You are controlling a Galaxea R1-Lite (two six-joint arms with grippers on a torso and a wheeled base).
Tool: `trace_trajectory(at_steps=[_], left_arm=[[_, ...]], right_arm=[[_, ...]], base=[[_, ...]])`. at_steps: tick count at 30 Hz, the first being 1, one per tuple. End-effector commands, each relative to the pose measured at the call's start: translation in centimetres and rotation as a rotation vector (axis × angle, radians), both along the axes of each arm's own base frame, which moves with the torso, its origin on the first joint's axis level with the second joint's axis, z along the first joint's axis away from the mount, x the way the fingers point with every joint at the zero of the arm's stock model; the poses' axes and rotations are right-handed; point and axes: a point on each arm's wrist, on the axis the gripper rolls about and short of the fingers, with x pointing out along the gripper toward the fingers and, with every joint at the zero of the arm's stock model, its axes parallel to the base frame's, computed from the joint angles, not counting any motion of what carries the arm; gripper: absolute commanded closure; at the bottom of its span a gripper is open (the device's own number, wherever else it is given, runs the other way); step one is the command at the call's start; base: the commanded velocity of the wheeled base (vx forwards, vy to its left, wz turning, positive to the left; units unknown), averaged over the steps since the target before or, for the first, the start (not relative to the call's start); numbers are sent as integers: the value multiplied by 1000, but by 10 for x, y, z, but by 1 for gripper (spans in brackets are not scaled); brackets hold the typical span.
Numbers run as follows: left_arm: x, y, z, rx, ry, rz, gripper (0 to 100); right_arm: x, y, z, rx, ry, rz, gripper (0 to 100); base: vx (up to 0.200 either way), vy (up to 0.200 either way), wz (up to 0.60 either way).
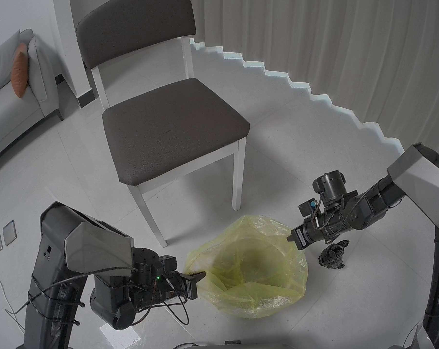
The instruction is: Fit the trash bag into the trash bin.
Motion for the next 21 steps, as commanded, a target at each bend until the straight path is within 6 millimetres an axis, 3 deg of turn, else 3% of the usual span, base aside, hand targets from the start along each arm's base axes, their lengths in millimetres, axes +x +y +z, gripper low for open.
trace_trajectory(at_steps=[1, 3, 8, 15, 21], left_arm=[[5, 0, -3, -8, -15, 7, 100], [7, 0, -6, -8, -15, 9, 100], [19, 5, -16, -11, -20, 43, 100], [33, 11, -23, -20, -36, 74, 100], [27, 11, -24, -10, -16, 67, 100]], right_arm=[[4, -5, 11, 6, -34, -9, 100], [8, -7, 11, 10, -42, -16, 100], [18, -7, -15, -3, -4, -22, 100], [21, 5, -31, -7, 9, 2, 100], [18, 6, -34, -15, 24, 10, 100]], base=[[0, 0, 0], [0, 0, 0], [0, 0, 0], [0, 0, 0], [0, 0, 0]])
